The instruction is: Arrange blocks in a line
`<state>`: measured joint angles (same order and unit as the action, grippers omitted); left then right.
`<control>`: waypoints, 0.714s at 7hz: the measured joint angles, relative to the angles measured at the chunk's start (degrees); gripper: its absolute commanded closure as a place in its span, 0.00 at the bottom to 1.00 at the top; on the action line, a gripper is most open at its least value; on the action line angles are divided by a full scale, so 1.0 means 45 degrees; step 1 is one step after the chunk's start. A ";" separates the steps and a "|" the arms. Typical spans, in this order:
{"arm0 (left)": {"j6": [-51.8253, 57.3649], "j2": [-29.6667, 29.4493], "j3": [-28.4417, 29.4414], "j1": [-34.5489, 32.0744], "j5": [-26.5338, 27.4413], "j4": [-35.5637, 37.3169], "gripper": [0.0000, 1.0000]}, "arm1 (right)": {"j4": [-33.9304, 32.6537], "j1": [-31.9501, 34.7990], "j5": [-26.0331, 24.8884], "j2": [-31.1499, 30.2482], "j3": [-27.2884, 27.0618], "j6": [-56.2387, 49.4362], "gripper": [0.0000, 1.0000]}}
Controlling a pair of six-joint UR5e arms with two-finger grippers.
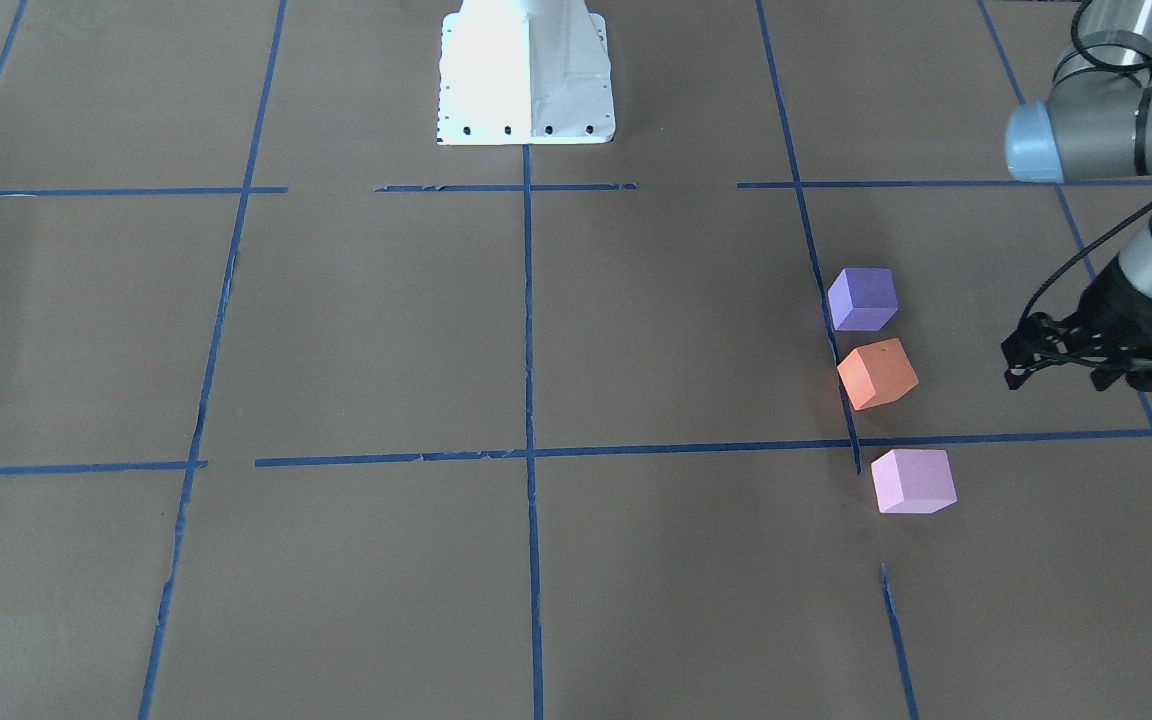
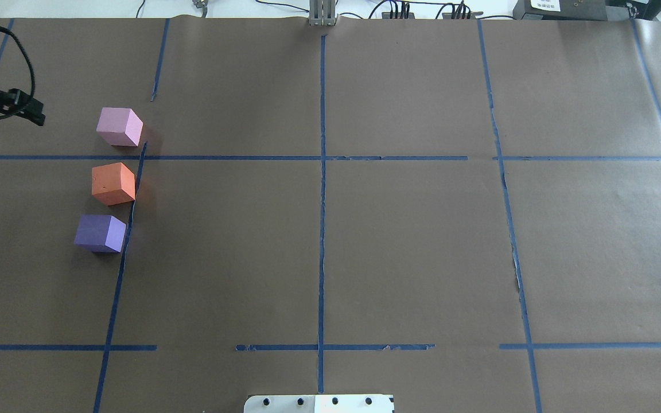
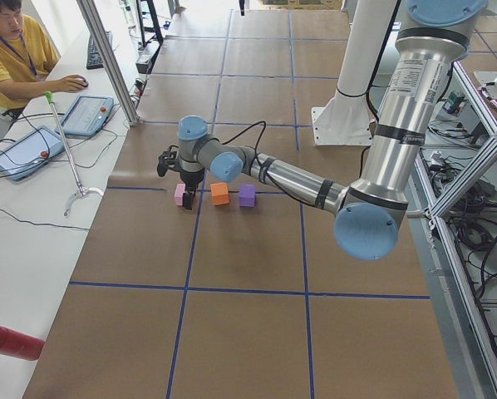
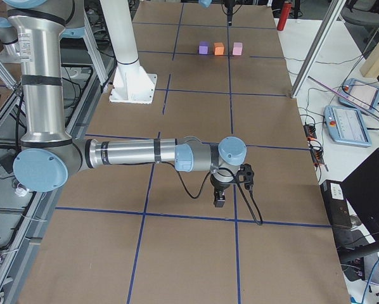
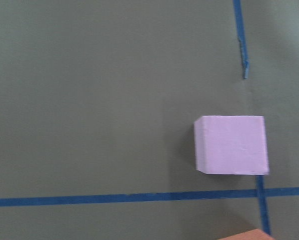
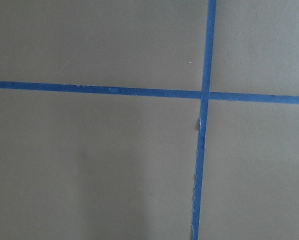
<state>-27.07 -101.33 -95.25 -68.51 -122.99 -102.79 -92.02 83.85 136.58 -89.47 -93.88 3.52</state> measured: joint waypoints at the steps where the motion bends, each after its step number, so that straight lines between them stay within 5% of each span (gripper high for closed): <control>1: 0.2113 0.0653 0.0116 -0.1013 -0.0049 0.0105 0.00 | -0.0001 0.0000 0.0000 0.0000 0.0002 0.0000 0.00; 5: 0.7387 0.2658 0.0859 -0.3917 -0.1260 0.0256 0.00 | 0.0000 0.0000 0.0000 0.0000 0.0003 0.0000 0.00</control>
<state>6.18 -89.37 -91.38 -86.14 -128.66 -101.64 -92.02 83.85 136.58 -89.47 -93.87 3.52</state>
